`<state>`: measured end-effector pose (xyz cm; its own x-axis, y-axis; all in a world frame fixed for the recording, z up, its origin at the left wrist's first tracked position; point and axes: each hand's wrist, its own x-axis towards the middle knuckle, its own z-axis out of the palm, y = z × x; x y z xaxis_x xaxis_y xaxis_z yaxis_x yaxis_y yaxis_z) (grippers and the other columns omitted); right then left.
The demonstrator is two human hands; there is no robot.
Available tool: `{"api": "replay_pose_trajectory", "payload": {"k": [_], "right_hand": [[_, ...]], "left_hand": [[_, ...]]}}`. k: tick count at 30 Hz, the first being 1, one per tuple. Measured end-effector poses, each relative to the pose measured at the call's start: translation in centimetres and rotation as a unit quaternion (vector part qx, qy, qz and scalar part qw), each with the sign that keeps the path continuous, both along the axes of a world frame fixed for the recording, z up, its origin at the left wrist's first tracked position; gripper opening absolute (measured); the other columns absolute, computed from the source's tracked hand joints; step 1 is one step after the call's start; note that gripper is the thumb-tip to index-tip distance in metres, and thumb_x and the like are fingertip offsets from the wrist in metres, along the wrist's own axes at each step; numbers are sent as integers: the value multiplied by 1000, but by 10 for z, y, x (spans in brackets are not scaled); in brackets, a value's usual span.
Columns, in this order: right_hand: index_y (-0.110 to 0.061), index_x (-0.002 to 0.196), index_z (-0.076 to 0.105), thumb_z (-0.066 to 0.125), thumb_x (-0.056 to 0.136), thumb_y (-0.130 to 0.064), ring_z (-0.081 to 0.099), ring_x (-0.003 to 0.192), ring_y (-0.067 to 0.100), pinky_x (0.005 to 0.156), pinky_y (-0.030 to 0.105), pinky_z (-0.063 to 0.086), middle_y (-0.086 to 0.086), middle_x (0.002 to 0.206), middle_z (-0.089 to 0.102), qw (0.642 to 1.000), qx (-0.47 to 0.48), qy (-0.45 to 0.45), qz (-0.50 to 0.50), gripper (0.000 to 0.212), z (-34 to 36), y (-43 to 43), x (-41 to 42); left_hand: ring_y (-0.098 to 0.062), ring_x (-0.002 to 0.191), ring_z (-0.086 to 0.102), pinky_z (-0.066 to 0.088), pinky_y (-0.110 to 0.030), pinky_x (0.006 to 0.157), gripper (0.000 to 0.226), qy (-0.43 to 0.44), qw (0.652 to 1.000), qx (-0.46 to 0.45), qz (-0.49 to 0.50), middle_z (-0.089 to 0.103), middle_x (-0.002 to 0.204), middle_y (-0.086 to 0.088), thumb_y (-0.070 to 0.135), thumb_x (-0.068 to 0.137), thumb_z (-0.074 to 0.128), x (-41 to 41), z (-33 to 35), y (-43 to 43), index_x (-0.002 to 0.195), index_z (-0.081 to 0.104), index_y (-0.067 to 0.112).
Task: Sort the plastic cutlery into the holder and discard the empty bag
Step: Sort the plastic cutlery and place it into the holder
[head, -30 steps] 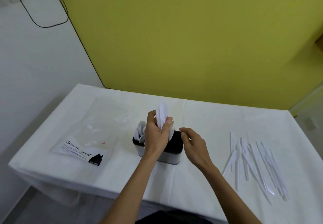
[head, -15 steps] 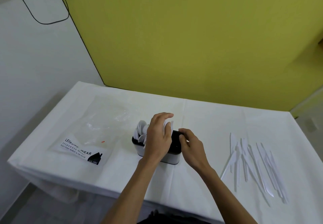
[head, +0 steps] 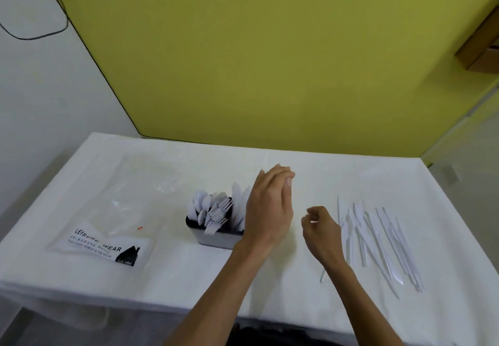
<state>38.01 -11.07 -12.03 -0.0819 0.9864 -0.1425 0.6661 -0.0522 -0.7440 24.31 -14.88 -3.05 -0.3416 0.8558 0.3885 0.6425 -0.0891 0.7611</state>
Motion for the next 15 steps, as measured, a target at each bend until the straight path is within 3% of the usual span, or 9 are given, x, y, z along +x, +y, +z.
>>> {"api": "replay_pose_trajectory", "payload": {"k": [2,4,5,10,15], "right_hand": [[-15,111,58,56,96,-35,65,91,19,80,34,55,1,107,68,988,-45,-148,6,25,-14,-1,28],[-16,109,54,52,95,-51,66,88,18,78,35,57,0,104,67,949,-101,-294,50,38,-21,-10,46],[-15,113,52,52,95,-56,66,89,18,77,32,56,1,105,66,938,-118,-320,59,44,-23,-15,50],[-11,122,44,59,97,-37,65,98,23,75,30,52,8,117,61,961,-116,-252,-8,40,-28,-27,61],[-11,119,45,64,94,-33,65,93,24,70,29,49,8,113,60,966,-118,-223,-53,39,-27,-31,84]], "left_hand": [[-5,117,59,42,-18,104,30,-64,995,-26,-70,69,120,3,16,106,42,25,-1,2,116,70,11],[-3,111,63,47,-16,96,29,-125,981,-81,-125,72,116,5,17,106,43,44,-9,4,115,71,13],[-3,109,64,49,-17,95,30,-148,972,-117,-141,73,114,5,17,106,43,50,-17,7,114,72,14],[-4,90,68,55,-26,87,32,-204,925,-289,-140,75,103,4,18,104,41,61,-66,17,107,73,15],[-6,82,69,57,-29,84,30,-230,891,-375,-113,75,99,3,21,102,43,64,-99,16,103,72,17]]}}
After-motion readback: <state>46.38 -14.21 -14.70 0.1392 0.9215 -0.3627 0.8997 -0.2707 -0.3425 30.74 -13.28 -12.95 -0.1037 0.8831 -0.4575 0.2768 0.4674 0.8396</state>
